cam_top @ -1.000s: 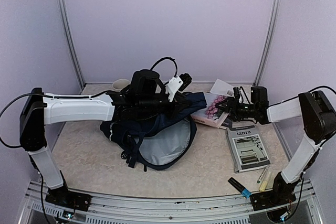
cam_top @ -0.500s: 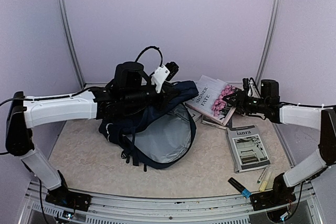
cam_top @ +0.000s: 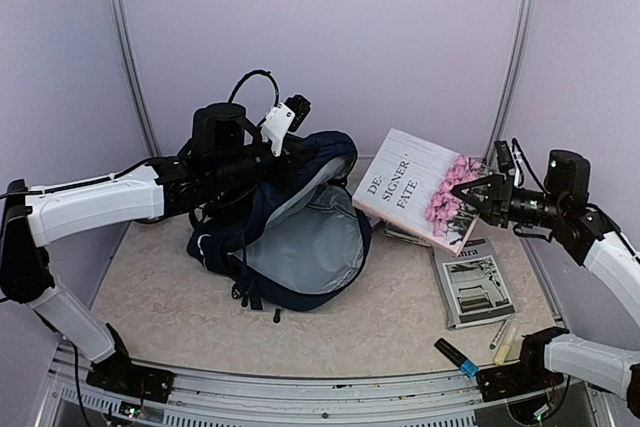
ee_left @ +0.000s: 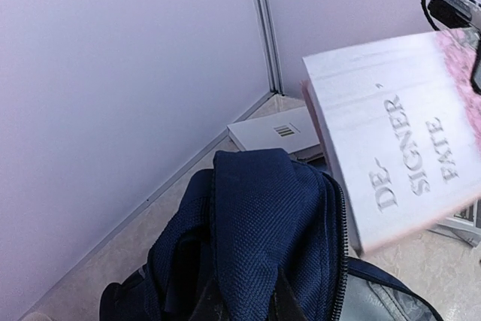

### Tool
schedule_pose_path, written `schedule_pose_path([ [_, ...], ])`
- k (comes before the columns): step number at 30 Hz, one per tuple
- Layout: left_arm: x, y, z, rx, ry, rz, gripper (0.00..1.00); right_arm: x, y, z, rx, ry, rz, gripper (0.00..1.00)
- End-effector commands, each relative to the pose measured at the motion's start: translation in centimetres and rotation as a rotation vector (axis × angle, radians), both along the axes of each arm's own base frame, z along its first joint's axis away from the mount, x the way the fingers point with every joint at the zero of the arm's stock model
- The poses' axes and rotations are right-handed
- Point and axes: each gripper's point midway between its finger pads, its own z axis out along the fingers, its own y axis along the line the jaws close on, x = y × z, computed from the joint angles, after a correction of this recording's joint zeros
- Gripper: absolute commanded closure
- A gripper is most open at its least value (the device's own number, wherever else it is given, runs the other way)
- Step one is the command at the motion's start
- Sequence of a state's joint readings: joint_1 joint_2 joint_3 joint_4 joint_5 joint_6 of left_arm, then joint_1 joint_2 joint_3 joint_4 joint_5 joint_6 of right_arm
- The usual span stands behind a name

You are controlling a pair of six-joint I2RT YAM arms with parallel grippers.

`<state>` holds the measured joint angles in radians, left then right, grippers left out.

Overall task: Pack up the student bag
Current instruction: Place the book in the largest pocket of the bag.

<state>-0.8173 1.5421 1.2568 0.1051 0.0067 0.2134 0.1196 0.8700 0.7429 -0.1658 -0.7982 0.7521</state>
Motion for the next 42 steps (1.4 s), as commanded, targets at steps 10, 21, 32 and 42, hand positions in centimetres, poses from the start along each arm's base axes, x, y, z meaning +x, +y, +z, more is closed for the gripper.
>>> schedule_pose_path([
  [10,-2.2,-0.7,4.1,-0.110,-0.083,-0.020,1.00,-3.3,11.3,-7.7,0.161,0.240,0.286,0.74],
  [21,-9.1,-2.5,9.2,-0.211,-0.148,-0.117,1.00,4.5,18.4,-12.5,0.164,0.369,0.125,0.67],
  [32,-8.7,-0.9,12.5,-0.202,-0.240,0.055,1.00,4.3,18.5,-15.3,0.194,0.467,-0.053,0.66],
  [42,-4.8,0.0,11.5,-0.118,-0.264,0.217,1.00,-3.3,16.0,-17.7,0.109,0.653,-0.075,0.65],
])
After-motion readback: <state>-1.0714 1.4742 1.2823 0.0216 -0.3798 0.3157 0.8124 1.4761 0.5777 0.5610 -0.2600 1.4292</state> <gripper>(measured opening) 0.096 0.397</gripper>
